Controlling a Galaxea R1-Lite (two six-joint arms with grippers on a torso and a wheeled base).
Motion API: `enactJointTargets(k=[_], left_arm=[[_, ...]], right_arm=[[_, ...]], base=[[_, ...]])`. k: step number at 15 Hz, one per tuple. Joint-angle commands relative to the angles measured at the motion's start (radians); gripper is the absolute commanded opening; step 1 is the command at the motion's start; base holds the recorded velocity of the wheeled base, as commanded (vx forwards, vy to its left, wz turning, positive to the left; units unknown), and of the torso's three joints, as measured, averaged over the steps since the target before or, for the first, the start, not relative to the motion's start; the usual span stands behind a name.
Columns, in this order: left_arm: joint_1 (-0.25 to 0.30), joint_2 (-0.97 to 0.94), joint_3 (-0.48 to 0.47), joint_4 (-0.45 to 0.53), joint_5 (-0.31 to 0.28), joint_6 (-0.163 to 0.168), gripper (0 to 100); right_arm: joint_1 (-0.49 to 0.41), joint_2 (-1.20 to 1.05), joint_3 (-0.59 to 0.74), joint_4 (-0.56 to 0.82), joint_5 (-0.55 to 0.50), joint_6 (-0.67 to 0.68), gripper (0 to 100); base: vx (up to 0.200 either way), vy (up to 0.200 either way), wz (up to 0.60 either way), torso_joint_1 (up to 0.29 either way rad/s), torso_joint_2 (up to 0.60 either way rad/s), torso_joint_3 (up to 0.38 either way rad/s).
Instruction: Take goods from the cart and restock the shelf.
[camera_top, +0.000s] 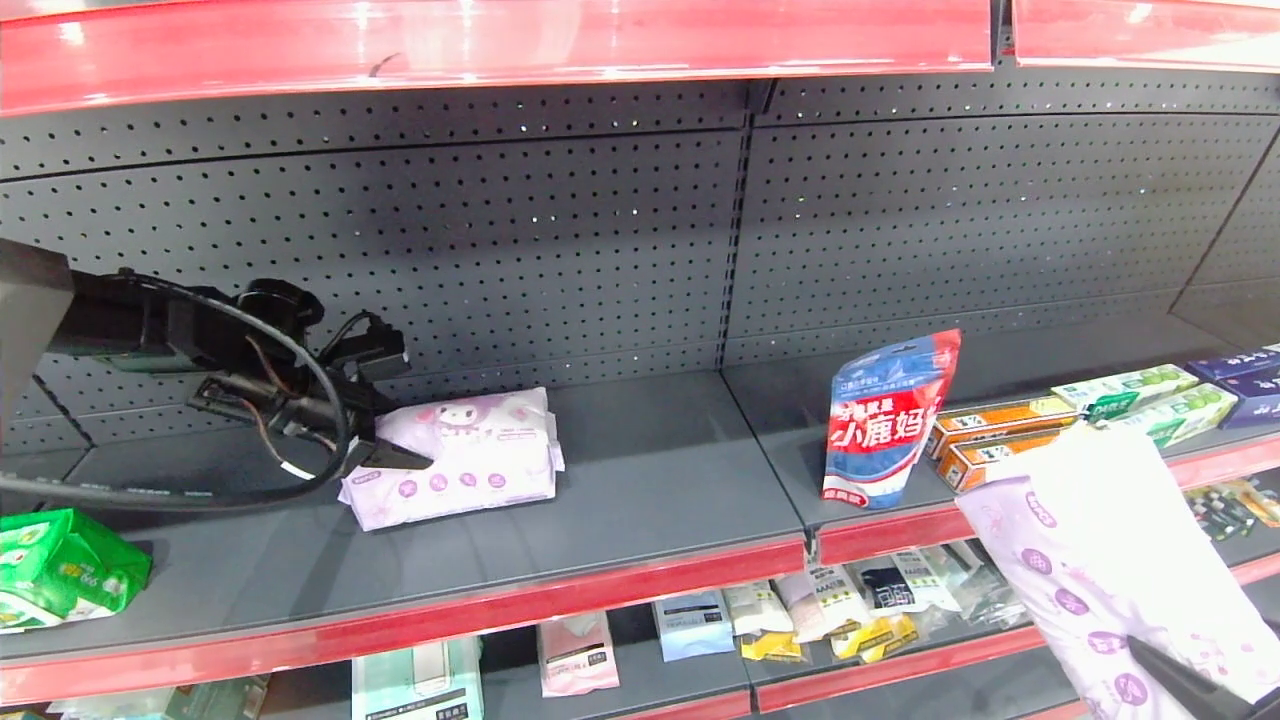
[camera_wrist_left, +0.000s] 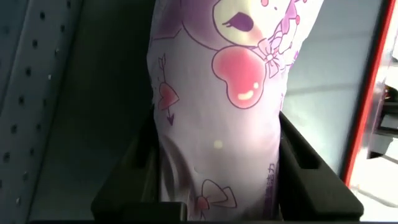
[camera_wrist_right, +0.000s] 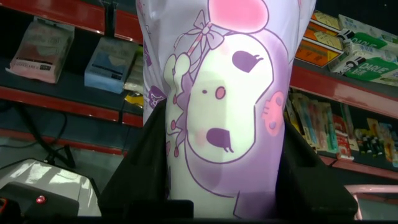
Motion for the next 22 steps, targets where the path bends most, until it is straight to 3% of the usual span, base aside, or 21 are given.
enactJointTargets(k=[1,3,7,12,14,22], left_arm=[[0.024,-0.055,0.06,-0.032,-0.013,0.014,0],[0.033,-0.086,0.136,-0.081,-0.026,0.046,0],[0.032,-0.116,0.304,-0.262,-0.057,0.052,0],[0.032,-0.192,0.399,-0.274,-0.068,0.049,0],[0.036,-0.199,0.415,-0.276,-0.102,0.052,0],[0.055,-0.202,0.463,-0.279,-0.128,0.101,0]], right_arm=[[0.0,0.002,0.001,0.0,0.0,-0.001,0],[0.0,0.003,0.0,0.0,0.0,-0.001,0],[0.0,0.005,-0.005,0.0,-0.001,-0.001,0],[0.0,0.006,-0.009,0.0,-0.001,-0.001,0],[0.0,0.006,-0.012,0.0,-0.003,-0.001,0],[0.0,0.02,-0.034,0.001,-0.003,-0.001,0]], base=[[0.0,0.0,0.0,0.0,0.0,0.0],[0.0,0.0,0.0,0.0,0.0,0.0],[0.0,0.0,0.0,0.0,0.0,0.0],[0.0,0.0,0.0,0.0,0.0,0.0],[0.0,0.0,0.0,0.0,0.0,0.0],[0.0,0.0,0.0,0.0,0.0,0.0]])
